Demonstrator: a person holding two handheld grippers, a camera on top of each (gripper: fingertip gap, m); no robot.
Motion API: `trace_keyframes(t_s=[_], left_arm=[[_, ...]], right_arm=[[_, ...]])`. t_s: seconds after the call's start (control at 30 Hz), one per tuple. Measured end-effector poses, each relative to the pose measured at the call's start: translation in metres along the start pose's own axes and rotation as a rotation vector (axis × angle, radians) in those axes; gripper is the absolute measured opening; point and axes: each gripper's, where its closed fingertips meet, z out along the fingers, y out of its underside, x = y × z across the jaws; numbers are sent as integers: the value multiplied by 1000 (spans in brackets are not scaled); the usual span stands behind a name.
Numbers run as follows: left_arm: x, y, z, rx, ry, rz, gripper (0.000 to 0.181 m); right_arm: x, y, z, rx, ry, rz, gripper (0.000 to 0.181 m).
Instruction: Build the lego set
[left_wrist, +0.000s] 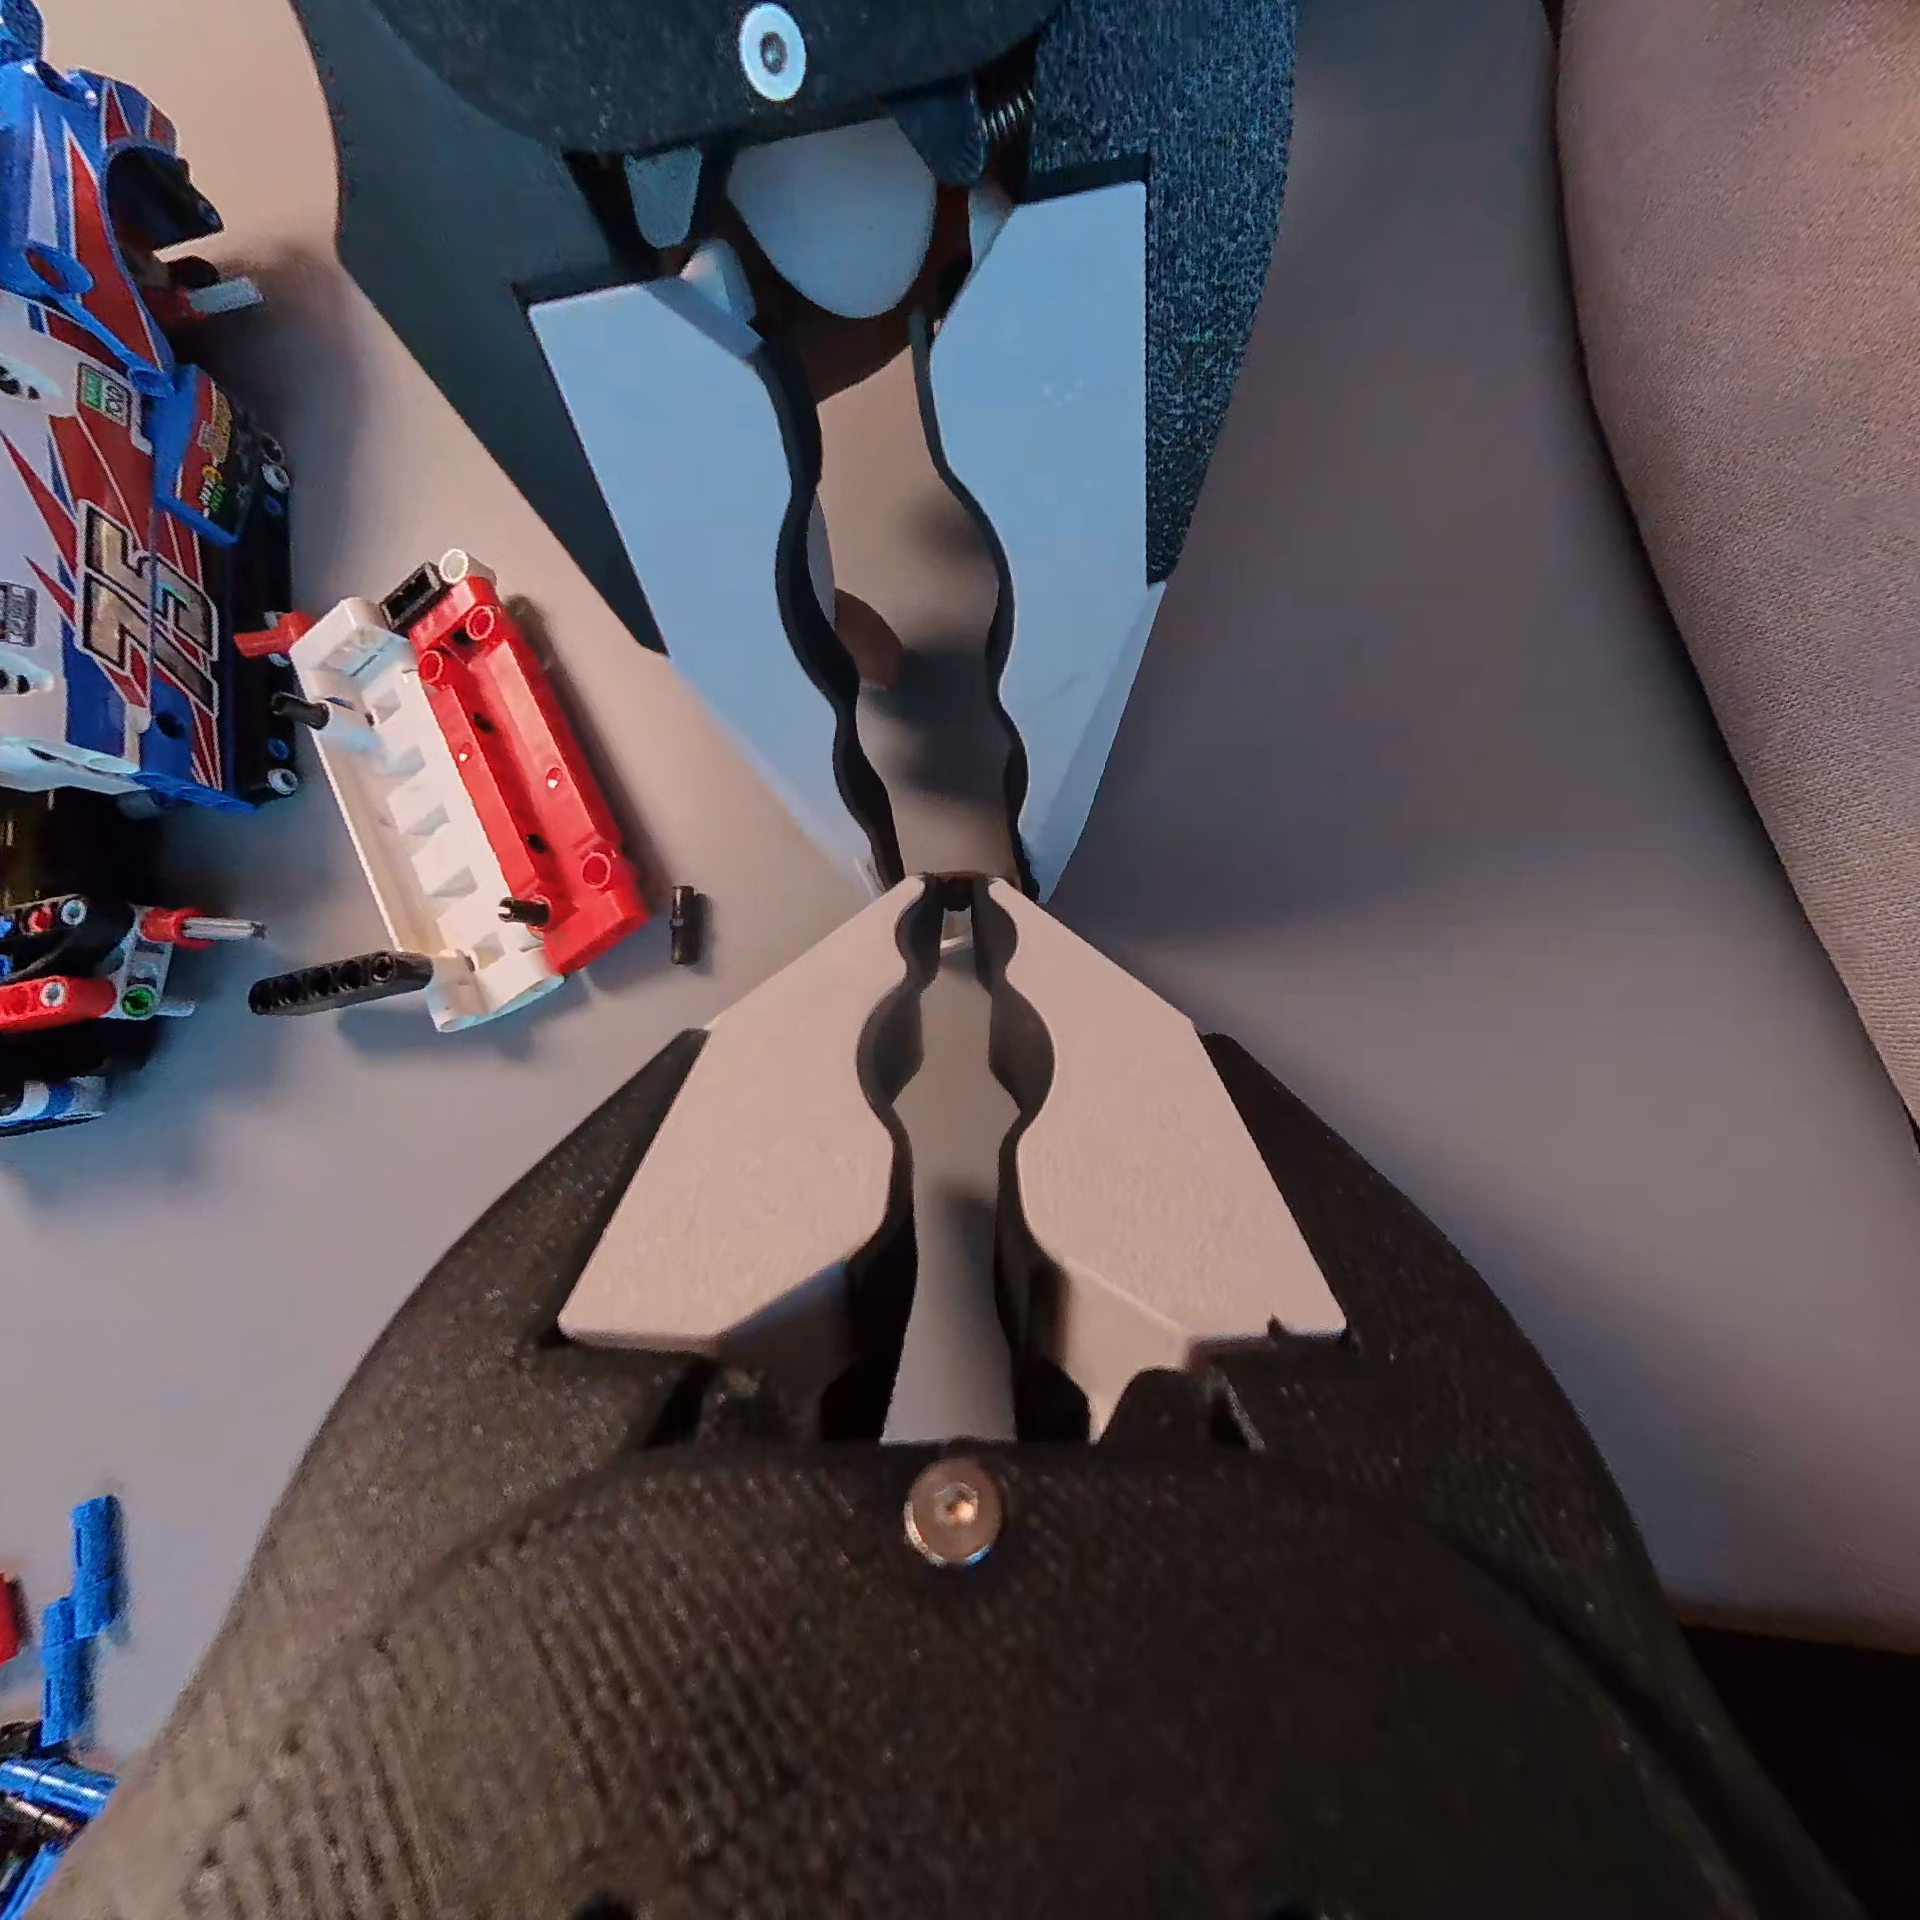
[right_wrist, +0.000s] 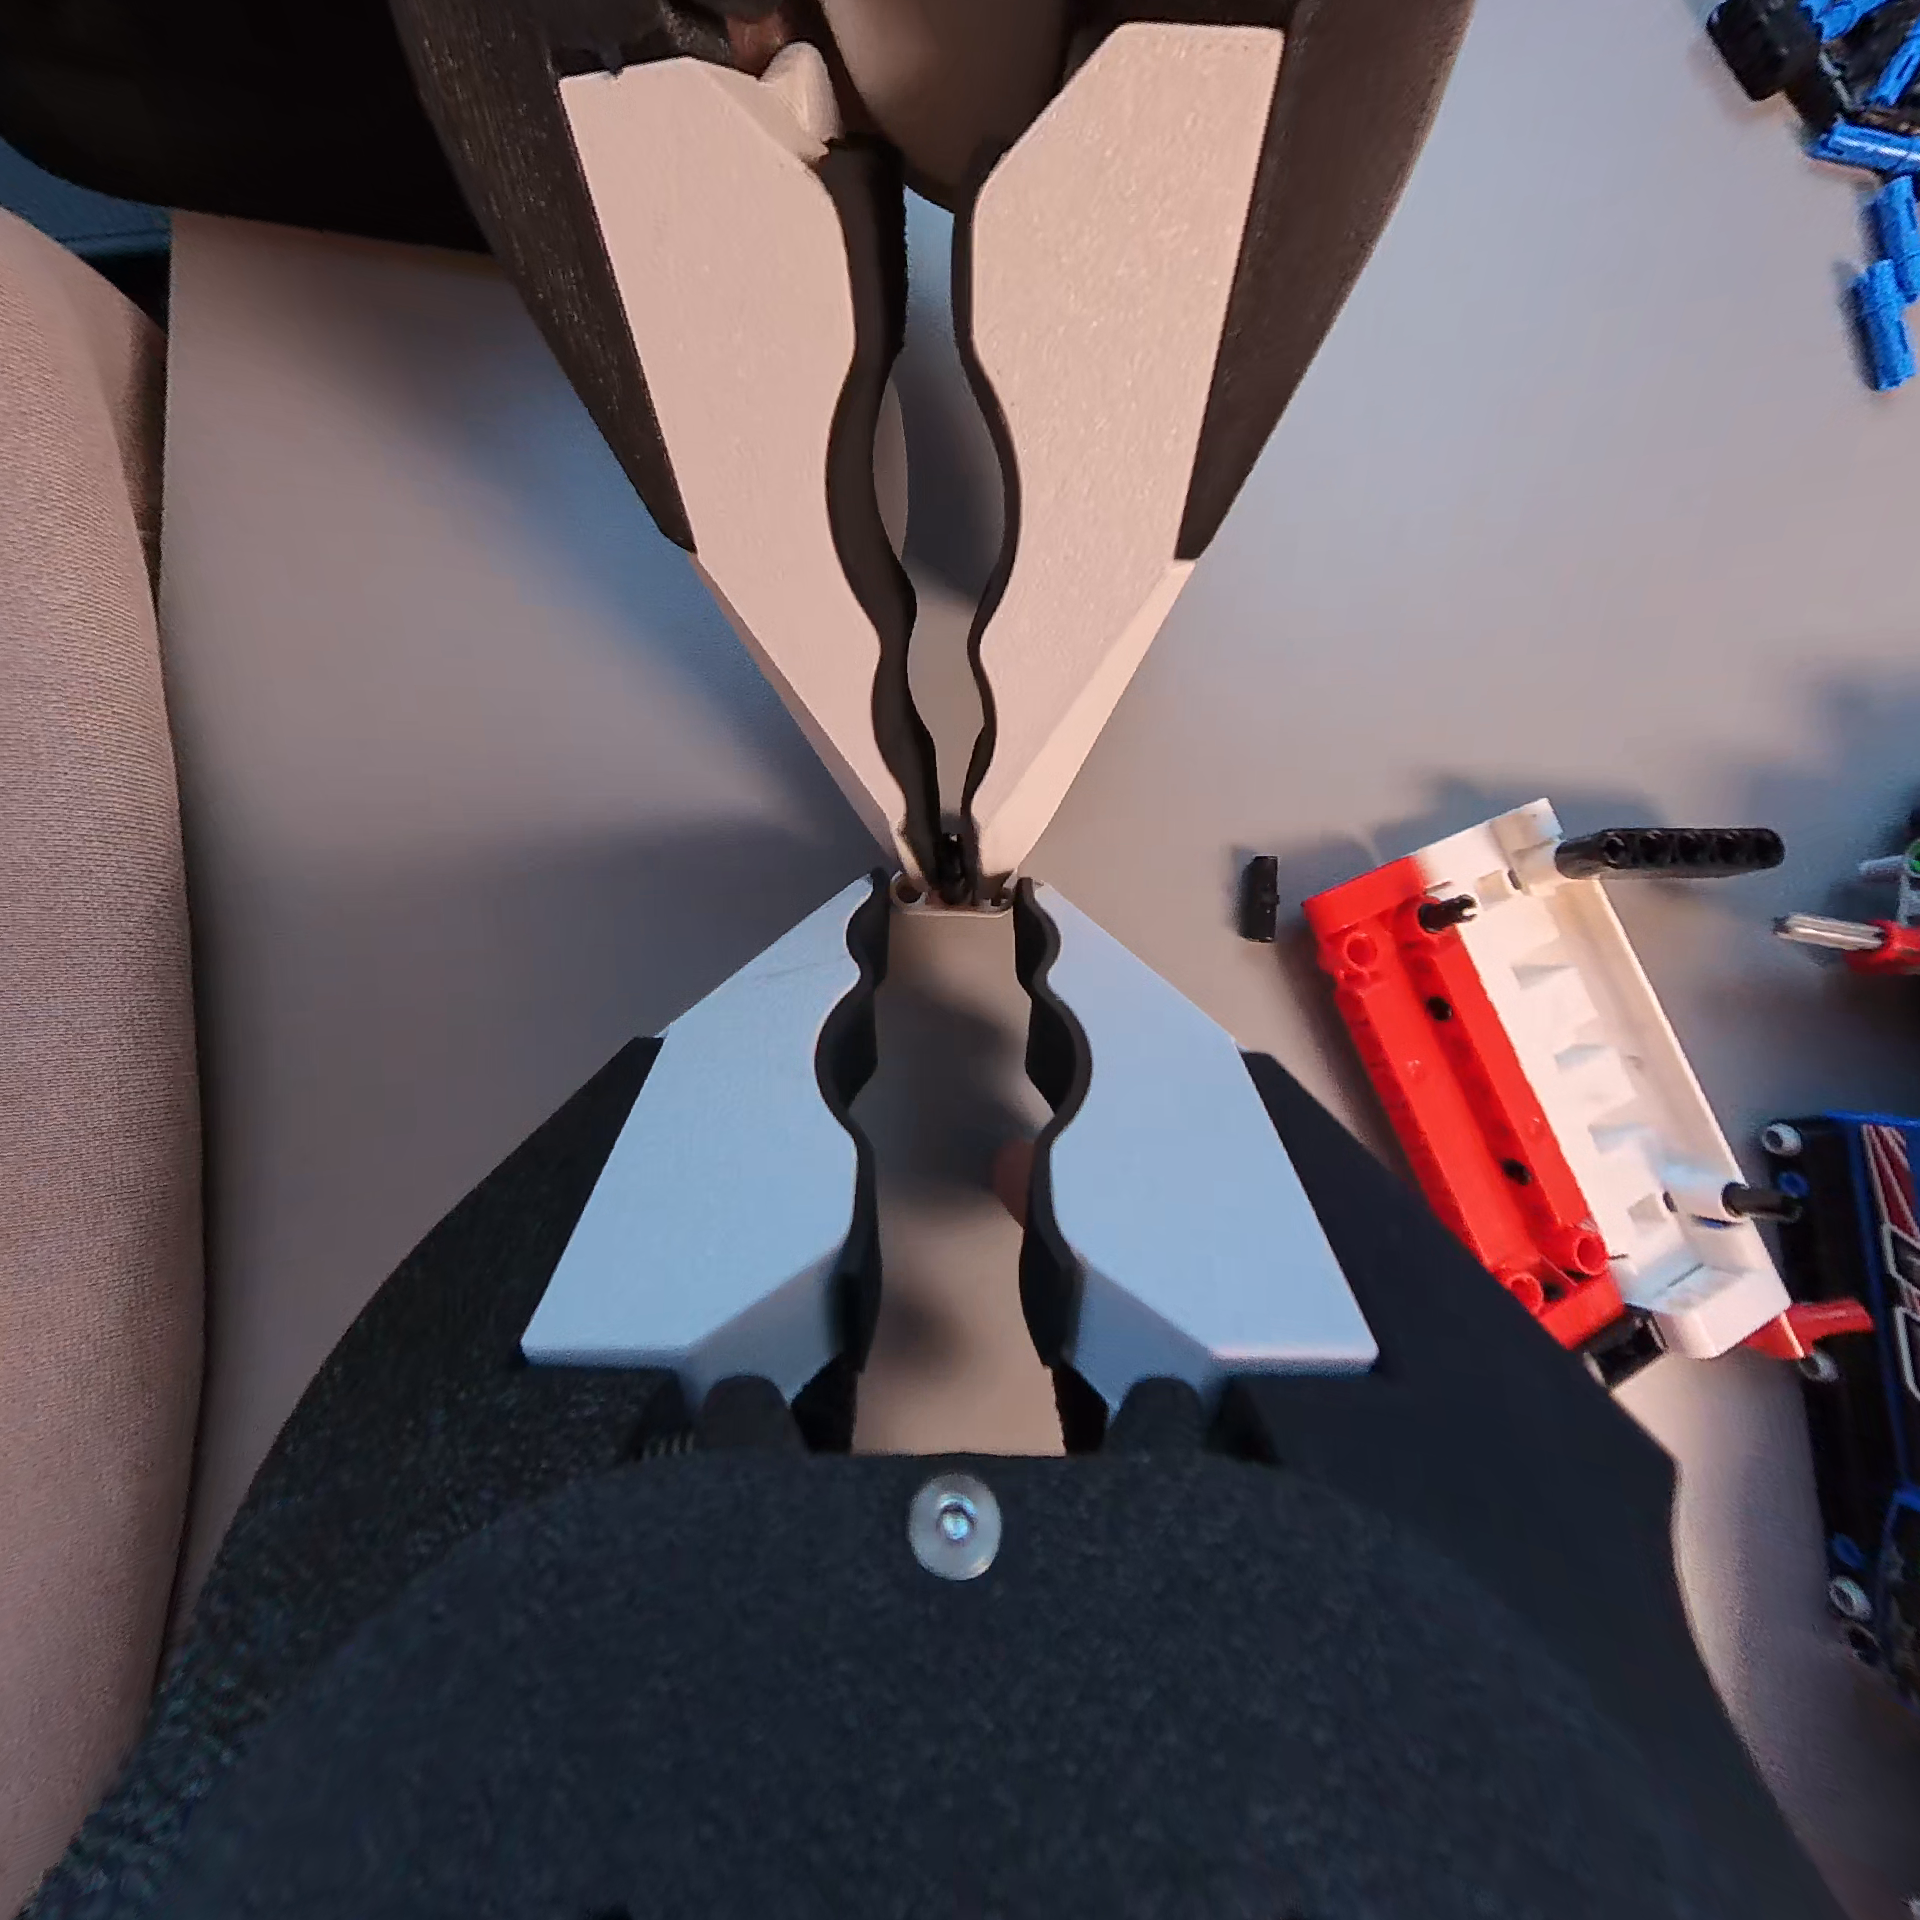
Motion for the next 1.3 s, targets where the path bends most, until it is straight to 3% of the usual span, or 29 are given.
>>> trace_keyframes(t_s=[0.27,0.5,0.77,1.13,1.3], left_arm=[[1,1,1,-148,50,-17,3],[2,2,3,-369,118,-64,3],[2,3,3,-530,191,-148,3],[1,2,3,-398,137,-135,4],[-1,-7,1,-281,135,-197,19]], right_arm=[[-5,11,-13,34,-39,-36,38],[5,28,-33,132,-29,16,38],[14,33,-42,209,-10,45,35],[6,25,-44,271,-29,28,35],[5,25,-40,267,-34,37,34]])
